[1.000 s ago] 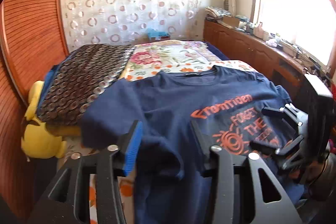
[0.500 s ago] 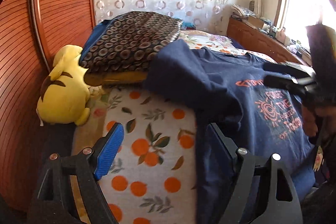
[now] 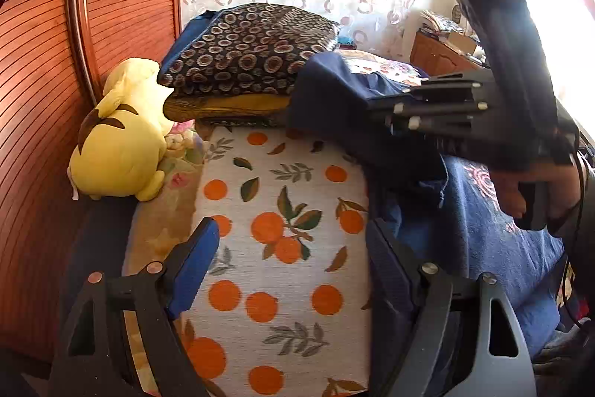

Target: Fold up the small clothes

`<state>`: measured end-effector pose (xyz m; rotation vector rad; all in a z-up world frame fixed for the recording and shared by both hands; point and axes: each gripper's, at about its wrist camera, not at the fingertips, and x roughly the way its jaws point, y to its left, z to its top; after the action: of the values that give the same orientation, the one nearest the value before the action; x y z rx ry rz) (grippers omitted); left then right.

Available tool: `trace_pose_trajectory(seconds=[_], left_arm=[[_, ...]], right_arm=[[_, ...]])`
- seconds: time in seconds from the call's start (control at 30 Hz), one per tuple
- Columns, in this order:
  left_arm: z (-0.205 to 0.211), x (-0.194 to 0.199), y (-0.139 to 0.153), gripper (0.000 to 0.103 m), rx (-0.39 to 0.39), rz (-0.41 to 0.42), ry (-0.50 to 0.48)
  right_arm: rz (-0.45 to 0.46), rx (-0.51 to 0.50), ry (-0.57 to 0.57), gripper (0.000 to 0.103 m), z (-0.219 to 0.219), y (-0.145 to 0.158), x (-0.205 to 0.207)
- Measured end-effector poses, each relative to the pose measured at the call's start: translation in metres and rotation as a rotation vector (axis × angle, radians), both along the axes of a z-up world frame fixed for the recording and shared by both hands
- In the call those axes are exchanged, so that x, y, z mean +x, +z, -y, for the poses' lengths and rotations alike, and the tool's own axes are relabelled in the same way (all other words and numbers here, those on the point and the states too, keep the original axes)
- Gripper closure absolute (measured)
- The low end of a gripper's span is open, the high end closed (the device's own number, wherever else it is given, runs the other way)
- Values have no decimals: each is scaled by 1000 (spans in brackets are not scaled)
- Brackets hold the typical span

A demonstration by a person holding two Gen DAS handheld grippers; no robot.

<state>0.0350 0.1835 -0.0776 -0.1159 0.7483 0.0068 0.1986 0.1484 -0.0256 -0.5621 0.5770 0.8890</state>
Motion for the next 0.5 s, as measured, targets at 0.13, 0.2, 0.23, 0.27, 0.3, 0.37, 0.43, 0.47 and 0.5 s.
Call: trace_pose_trajectory(seconds=[0.13,0.2,0.23,0.27,0.3,0.37,0.43,0.47,0.5], left_arm=[[11,2,0,22,2,1,-24],[19,4,0,22,9,-1,-39],[23,5,0,22,11,-2,-46],[26,6,0,22,13,-3,-51],[30,8,0,22,15,-3,-60],[37,11,0,22,17,-6,-72],[43,14,-2,22,21,-12,-83],[46,16,-3,22,24,-16,-86],[48,18,-4,22,26,-21,-89]], right_arm=[[-44,183,-37,100,39,21,12],[-43,235,-91,99,67,23,18],[-43,248,-140,99,79,22,24],[-44,243,-200,99,90,19,29],[-44,224,-253,97,99,13,34],[-38,171,-343,85,115,0,44],[-38,139,-390,69,126,-10,50],[-35,138,-404,67,128,-12,51],[-30,138,-414,63,127,-13,50]])
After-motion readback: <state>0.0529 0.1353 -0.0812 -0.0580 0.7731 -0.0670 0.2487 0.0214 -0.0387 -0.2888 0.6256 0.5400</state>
